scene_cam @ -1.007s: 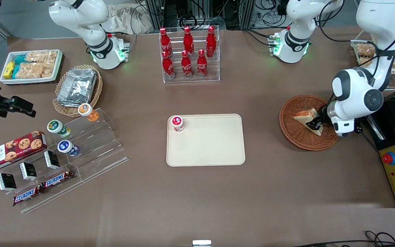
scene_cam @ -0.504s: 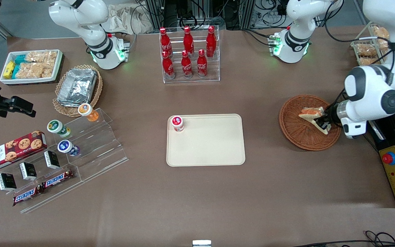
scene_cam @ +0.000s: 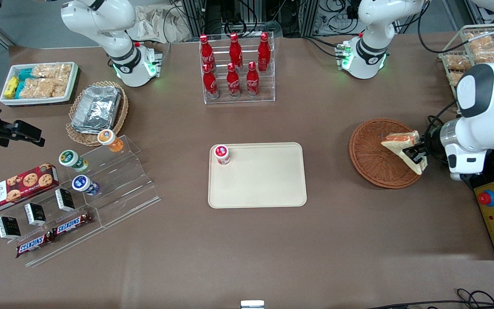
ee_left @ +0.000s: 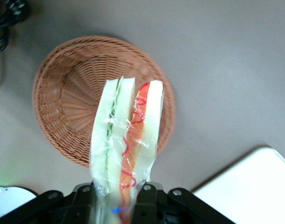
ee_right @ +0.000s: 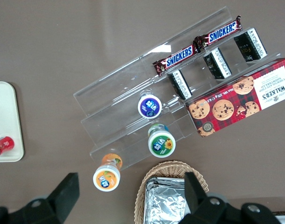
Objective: Place sandwich from basket to tray
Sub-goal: 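Lift the sandwich out of the basket with the left gripper, then carry the sandwich over the white tray and lower it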
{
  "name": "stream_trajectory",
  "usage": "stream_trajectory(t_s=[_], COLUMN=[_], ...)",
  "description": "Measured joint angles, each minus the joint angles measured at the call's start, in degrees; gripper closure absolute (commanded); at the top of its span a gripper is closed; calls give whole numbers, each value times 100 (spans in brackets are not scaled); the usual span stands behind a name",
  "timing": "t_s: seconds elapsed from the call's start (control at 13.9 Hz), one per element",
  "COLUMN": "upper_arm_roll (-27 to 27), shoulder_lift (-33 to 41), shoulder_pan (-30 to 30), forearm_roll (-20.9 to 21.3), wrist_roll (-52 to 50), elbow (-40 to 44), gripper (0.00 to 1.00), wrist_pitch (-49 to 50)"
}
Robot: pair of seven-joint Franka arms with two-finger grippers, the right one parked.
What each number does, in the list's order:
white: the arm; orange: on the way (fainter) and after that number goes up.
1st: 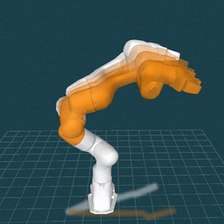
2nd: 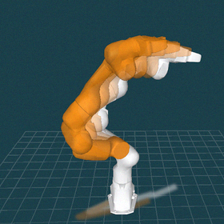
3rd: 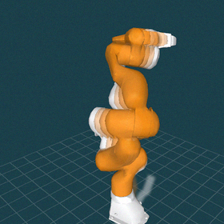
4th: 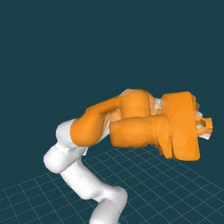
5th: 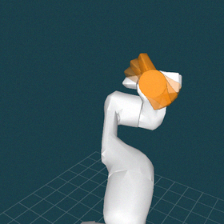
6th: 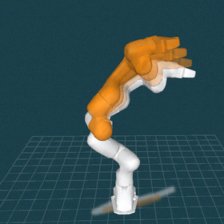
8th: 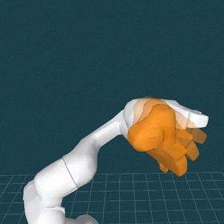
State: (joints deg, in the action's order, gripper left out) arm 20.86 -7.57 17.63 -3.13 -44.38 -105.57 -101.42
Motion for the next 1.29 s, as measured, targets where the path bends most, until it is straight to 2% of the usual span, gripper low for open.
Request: stream_trajectory(t_s=[0.22, 0.58, 0.94, 1.29], upper_arm_roll=[390, 460, 469, 461], shoulder_lift=[-280, -1056, -1796, -2562], shoulder_pan=[-194, -1230, -2191, -2619], forearm_roll=[10, 402, 620, 970], wrist_roll=[96, 93, 81, 82], elbow=[510, 1216, 1300, 1259], gripper=[71, 71, 69, 69], wrist_pitch=[4, -120, -931, -1486])
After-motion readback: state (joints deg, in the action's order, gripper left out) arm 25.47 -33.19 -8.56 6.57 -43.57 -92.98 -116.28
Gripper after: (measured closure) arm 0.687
